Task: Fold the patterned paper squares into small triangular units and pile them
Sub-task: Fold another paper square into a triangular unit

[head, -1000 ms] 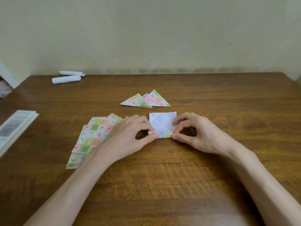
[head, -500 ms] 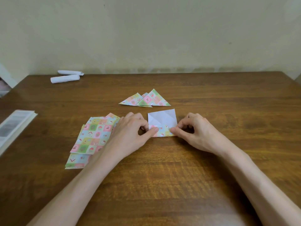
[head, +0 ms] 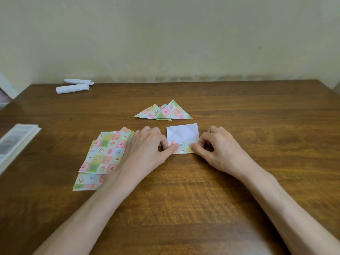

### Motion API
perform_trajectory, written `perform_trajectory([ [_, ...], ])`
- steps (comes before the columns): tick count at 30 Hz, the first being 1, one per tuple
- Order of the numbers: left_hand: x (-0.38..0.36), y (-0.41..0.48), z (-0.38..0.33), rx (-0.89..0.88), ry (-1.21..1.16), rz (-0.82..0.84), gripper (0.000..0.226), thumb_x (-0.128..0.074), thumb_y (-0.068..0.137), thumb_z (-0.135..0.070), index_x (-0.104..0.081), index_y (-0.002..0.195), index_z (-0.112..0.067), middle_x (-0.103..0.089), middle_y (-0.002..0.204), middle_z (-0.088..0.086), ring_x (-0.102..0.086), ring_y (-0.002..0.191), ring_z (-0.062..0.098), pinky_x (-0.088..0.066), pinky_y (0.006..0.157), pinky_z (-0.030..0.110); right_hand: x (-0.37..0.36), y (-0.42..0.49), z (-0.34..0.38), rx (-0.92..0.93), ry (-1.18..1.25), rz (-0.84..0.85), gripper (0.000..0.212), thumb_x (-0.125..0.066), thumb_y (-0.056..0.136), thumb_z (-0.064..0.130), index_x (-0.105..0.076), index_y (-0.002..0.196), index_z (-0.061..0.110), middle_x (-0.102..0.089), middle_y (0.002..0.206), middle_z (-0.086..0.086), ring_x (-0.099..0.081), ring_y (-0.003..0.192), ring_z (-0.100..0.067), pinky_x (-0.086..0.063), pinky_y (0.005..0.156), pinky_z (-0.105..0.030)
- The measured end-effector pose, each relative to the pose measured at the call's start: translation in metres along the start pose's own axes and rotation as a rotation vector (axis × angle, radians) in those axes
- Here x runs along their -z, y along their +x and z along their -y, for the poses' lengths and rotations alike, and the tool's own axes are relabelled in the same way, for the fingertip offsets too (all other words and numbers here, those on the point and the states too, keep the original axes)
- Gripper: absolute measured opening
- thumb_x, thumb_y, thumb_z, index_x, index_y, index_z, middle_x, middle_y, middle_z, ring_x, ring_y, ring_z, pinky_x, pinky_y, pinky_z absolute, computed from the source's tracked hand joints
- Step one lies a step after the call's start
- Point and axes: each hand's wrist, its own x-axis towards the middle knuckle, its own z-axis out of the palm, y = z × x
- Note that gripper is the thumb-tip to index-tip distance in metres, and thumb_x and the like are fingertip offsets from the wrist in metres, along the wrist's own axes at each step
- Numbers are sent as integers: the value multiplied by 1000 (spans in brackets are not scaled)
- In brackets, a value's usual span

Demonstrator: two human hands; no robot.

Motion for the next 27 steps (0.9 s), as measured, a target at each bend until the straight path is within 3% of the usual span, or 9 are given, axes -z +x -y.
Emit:
perform_trajectory([
  [18,-4,2,1,17,24,-58,44,-65,88,-67,-61,61,-32,-54,82,-15,-49,88,12,-39,80,32,0,2,4,-58,-20,11,30,-65,94,51,-55,72,33,-50,88,10,-44,91,-13,-34,84,-28],
  [23,-3,1,4,46,-12,-103,42,-67,81,-71,-46,73,-36,-49,87,-15,-49,91,12,-40,78,32,-1,2,5,-51,-38,2,30,-64,94,52,-52,72,34,-46,85,12,-43,89,-14,-36,85,-31],
  [27,-5,1,3,11,-17,-110,38,-68,83,-68,-48,77,-35,-49,91,-14,-51,93,11,-41,77,31,-1,1,5,-46,-54,2,29,-63,94,51,-54,75,33,-44,84,13,-42,90,-14,-34,83,-31],
])
